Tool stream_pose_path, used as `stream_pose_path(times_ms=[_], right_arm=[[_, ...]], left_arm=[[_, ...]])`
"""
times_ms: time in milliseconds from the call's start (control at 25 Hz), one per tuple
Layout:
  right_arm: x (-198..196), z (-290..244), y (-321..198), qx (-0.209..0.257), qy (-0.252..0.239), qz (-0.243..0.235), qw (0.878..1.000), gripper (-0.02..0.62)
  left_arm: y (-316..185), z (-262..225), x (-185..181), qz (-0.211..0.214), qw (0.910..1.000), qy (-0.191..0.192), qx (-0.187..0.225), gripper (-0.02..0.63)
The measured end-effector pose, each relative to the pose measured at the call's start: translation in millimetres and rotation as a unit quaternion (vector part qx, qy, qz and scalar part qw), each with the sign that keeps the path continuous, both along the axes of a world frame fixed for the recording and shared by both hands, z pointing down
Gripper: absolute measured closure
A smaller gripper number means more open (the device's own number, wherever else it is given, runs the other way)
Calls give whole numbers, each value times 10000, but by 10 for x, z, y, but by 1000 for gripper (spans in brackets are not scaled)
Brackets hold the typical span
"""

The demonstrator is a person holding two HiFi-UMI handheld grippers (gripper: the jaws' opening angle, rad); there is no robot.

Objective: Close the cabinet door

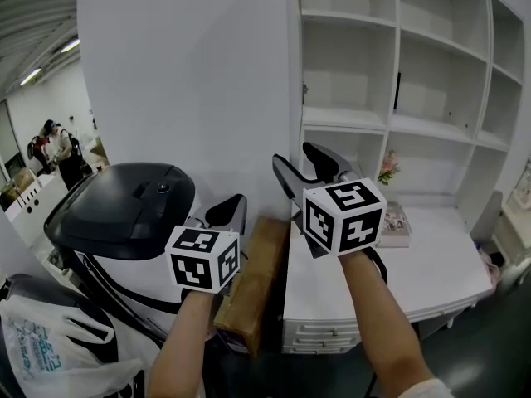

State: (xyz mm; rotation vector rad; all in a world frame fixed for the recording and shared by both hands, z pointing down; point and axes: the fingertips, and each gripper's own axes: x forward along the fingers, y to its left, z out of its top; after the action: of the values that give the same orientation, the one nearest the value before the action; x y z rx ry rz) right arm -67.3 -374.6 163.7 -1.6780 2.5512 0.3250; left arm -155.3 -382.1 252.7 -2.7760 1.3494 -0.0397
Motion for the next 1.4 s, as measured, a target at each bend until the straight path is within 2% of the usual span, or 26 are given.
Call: stream_pose_path(times_ms=[240, 720, 1000, 1400], right_arm=[[28, -18, -27, 87, -39, 298, 9995, 434], [105, -17, -12, -12, -57, 444, 9990, 430], [239, -23, 34, -53, -230, 408, 9989, 441], [571, -32, 130, -22, -380, 369, 9986, 462]], left_arm=[[-58, 27, -10, 215, 9998, 9, -5, 601], [-24, 49, 36, 415, 9991, -8, 10, 601], [-2, 57, 146, 512, 9987, -37, 13, 601], [24, 91, 518, 674, 9976, -134, 8, 601]])
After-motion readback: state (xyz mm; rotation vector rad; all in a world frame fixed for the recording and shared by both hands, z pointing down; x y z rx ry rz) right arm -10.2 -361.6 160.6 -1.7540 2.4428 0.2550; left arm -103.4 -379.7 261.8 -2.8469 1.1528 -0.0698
